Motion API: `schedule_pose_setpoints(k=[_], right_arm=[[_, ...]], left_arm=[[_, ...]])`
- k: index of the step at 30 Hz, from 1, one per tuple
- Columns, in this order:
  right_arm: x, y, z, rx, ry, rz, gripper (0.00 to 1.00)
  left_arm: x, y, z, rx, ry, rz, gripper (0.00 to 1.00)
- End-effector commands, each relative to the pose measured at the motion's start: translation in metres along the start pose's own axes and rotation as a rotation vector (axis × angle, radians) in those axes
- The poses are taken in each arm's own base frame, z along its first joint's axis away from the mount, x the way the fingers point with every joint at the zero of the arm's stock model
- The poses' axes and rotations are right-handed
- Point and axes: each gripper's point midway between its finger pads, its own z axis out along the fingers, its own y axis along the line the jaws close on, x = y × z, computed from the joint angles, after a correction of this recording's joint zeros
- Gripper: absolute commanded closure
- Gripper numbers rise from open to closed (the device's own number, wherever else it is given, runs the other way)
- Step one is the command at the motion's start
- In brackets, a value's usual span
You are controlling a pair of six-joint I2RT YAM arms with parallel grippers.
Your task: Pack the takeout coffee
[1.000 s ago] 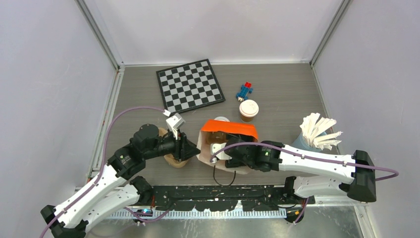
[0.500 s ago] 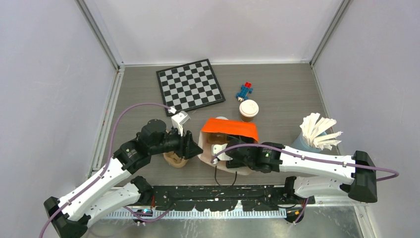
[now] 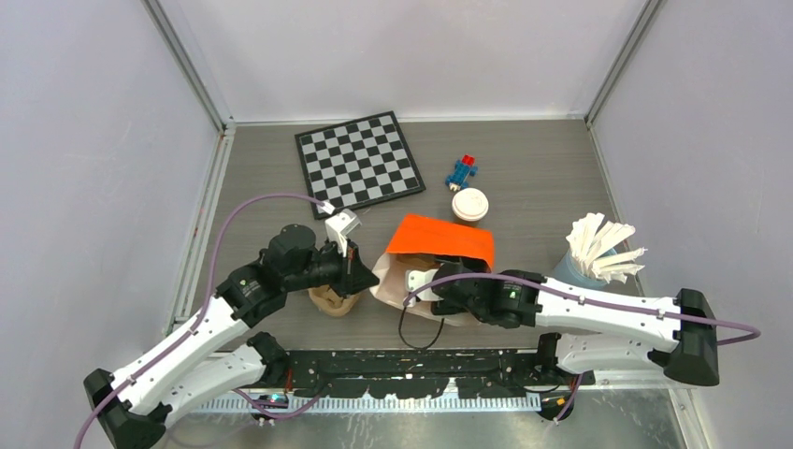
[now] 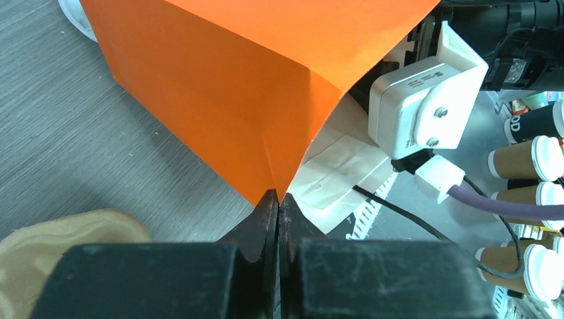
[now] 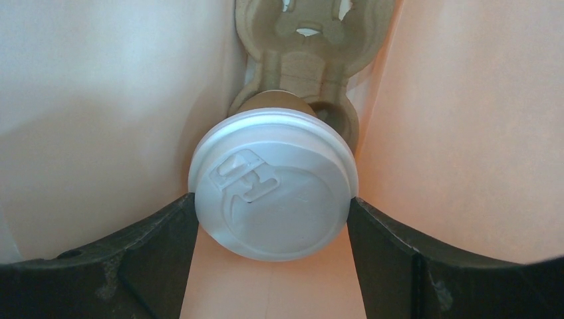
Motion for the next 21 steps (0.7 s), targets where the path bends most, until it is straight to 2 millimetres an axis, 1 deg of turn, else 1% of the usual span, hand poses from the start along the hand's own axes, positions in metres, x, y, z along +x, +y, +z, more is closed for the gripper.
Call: schedule_pose_setpoints(k=[1,6,8,11,15,18,21], right_arm=[[0.014,-0.016,-0.012,0.076,0.037,0.003,0.28],[0.019,-0.017,-0.015,0.081,0.050,0.007,0.28],[0.016,-0.014,-0.013,0.066,0.043,-0.004,0.28],[0.007,-0.012,-0.008,0.046,0.024,-0.013,0.28],[0.002,-0.011,-0.001,0.050,0.018,-0.018,0.28],[0.003,-0.005,0.005,0.045,0.019,-0.026,0.28],[0.005,-0.005,0.007,0.052,0.028,-0.028,0.28]], left_arm=[[-0.025,-0.011,-0.011,0.018,-0.095,0.037,1.00],[-0.024,-0.004,-0.018,-0.033,-0.098,0.037,1.00],[-0.022,-0.003,-0.019,-0.036,-0.094,0.039,1.00],[-0.019,-0.003,-0.021,-0.038,-0.079,0.025,1.00],[-0.015,-0.006,-0.021,-0.025,-0.072,0.006,1.00],[-0.013,-0.007,-0.021,-0.017,-0.066,0.001,1.00],[-0.012,-0.008,-0.021,-0.010,-0.063,-0.003,1.00]])
